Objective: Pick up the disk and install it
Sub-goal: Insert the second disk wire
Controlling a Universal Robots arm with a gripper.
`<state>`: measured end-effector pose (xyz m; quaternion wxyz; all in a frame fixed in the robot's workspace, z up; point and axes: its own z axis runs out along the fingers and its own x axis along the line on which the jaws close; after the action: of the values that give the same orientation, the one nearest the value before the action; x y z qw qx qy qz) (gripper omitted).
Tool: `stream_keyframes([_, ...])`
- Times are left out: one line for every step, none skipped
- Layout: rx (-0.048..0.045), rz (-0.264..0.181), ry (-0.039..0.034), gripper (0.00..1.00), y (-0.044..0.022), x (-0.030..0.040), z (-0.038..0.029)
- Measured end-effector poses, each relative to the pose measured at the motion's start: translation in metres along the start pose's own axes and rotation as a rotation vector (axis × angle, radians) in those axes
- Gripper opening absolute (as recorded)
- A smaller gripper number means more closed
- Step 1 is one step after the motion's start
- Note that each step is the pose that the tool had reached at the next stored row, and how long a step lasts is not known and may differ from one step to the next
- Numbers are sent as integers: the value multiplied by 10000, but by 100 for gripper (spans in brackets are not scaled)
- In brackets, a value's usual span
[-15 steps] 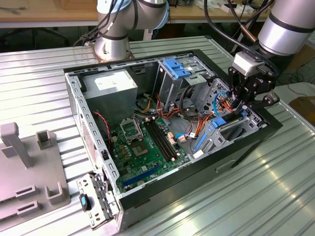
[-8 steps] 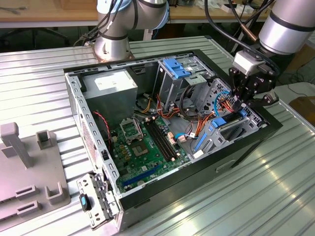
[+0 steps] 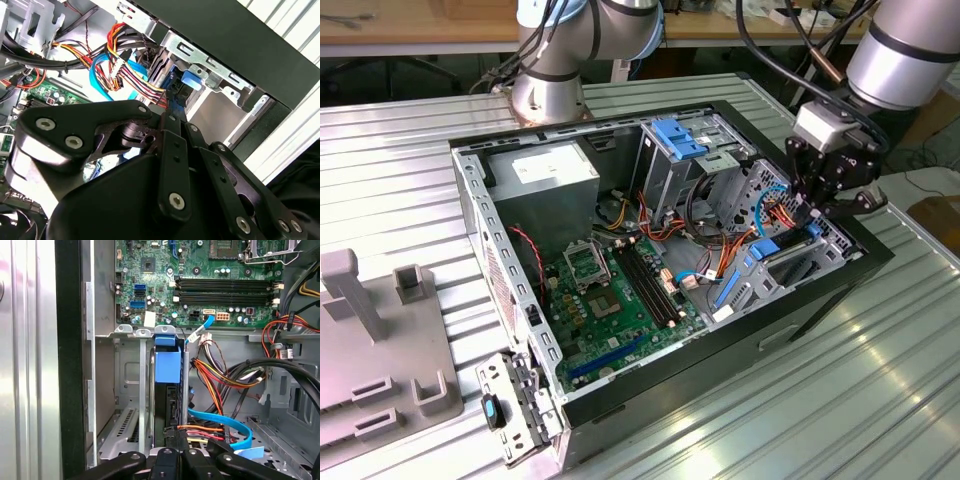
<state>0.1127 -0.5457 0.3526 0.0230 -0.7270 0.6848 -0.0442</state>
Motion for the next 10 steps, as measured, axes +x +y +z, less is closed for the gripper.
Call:
stream_keyframes([-7, -1, -5, 11, -7, 1, -39])
stream_keyframes([-24, 1, -24, 11, -16, 4, -118])
stream_keyframes([-37, 1, -24, 11, -25, 7, -205])
stream_keyframes([-44, 0, -24, 11, -30, 8, -241])
stream_keyframes([-60, 0, -25, 11, -40, 11, -316])
stream_keyframes([-81, 0, -27, 11, -49, 13, -389])
stream_keyframes([-89, 0, -28, 11, -52, 13, -422])
stream_keyframes([-100, 0, -29, 11, -54, 14, -444])
stream_keyframes([-176, -4, -34, 11, -62, 16, -478])
stream_keyframes([-404, -9, -49, 11, -70, 9, -492])
